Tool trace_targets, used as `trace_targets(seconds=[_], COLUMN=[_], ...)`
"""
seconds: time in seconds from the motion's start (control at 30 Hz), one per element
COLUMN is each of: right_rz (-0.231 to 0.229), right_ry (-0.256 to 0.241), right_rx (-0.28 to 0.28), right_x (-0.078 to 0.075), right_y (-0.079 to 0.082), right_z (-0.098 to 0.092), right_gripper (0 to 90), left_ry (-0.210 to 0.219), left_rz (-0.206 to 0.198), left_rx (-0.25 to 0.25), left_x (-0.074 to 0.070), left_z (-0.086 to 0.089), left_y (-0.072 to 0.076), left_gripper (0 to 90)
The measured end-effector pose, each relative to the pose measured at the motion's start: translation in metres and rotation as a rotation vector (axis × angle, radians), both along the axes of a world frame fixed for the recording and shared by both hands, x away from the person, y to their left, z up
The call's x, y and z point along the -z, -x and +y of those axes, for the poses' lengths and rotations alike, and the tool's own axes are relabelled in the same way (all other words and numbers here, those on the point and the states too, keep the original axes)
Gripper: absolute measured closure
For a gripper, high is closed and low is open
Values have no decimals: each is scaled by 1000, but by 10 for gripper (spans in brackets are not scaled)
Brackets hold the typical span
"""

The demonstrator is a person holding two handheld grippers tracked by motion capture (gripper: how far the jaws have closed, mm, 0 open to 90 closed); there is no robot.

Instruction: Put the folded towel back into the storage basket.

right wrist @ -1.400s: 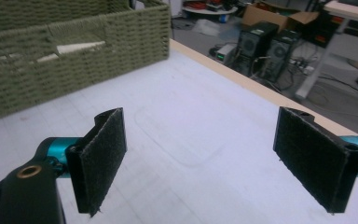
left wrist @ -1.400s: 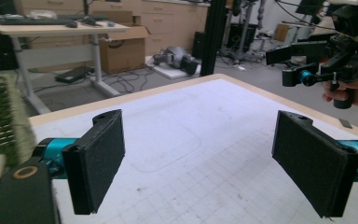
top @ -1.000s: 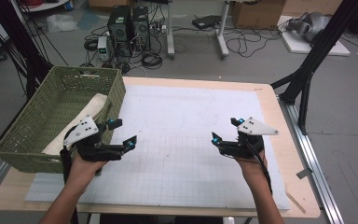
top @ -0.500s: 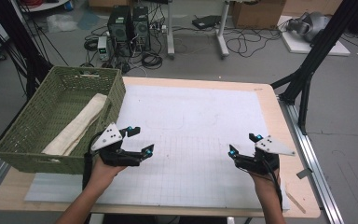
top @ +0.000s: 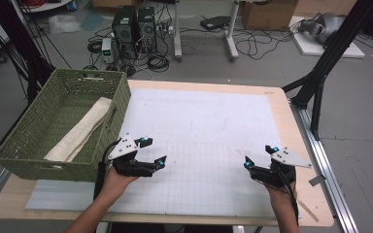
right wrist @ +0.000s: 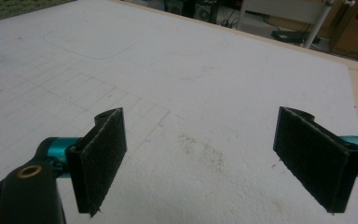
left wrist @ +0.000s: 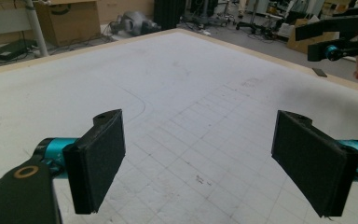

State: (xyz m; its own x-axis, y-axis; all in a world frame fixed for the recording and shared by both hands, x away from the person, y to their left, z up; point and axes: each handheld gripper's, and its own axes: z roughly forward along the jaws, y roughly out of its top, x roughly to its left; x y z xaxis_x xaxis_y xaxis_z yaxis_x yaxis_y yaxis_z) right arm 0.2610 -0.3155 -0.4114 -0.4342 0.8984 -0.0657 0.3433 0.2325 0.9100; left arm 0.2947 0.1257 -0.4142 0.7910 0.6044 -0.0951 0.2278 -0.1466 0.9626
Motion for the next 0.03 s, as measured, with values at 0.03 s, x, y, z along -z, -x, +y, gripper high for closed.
trace_targets(seconds=[0.03], right_rz=[0], right_ry=[0], right_rx=[-1], right_x=[0], right_y=[1], right_z=[-1], right_gripper=[160], left_ry=[-2], left_rz=[-1], left_rx=[-1], left_x=[0], left_z=[-1], left_y=[-1], left_gripper=[177])
